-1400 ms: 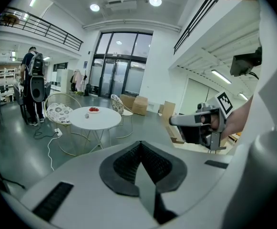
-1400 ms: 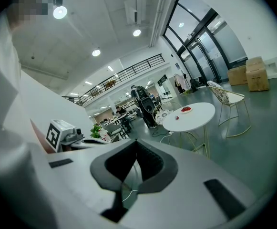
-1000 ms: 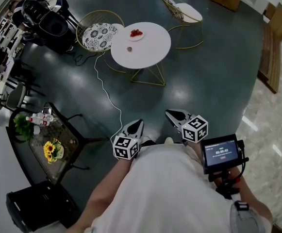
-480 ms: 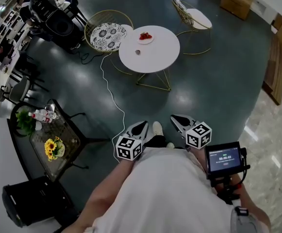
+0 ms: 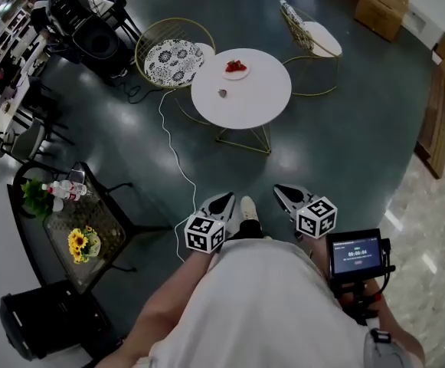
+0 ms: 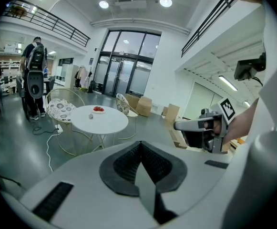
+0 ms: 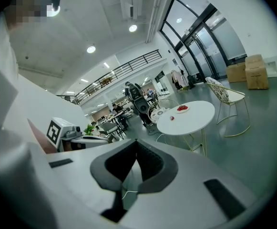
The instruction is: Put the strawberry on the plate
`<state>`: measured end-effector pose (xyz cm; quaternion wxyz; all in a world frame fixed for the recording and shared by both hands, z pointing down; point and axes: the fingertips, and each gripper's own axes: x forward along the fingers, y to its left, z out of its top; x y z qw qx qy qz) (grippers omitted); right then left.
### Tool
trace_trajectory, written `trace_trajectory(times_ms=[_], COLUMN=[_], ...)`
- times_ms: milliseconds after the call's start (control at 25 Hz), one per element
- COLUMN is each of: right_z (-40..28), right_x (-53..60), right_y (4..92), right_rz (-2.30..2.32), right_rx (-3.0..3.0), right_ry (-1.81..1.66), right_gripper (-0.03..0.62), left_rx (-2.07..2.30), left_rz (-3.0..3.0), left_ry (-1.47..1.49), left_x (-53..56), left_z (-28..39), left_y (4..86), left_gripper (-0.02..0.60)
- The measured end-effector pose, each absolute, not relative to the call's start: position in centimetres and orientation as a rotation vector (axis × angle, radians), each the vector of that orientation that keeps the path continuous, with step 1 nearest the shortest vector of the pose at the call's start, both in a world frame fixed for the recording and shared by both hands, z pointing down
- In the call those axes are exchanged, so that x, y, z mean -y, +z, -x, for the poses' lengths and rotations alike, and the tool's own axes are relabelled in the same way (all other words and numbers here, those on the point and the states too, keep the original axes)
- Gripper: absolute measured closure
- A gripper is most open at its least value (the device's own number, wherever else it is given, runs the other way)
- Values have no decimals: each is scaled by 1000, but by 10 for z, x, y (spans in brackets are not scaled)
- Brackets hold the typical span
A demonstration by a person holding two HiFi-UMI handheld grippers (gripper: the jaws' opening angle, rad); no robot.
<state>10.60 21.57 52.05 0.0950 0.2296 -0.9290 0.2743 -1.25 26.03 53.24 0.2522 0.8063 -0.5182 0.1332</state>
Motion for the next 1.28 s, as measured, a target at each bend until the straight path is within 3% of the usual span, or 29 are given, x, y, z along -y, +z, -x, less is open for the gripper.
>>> trace_trajectory(times_ms=[1280], right_z=[-17], right_x=[-37], right_y=[512], right_rz=[-752], right_rx=[2706], right_ry=[745], right_gripper=[586], left_rx=[1393], left_rz=[-2227], left_ry=[309], left_x=[-81], left_z=[113], left_y=[527], left_gripper=[574])
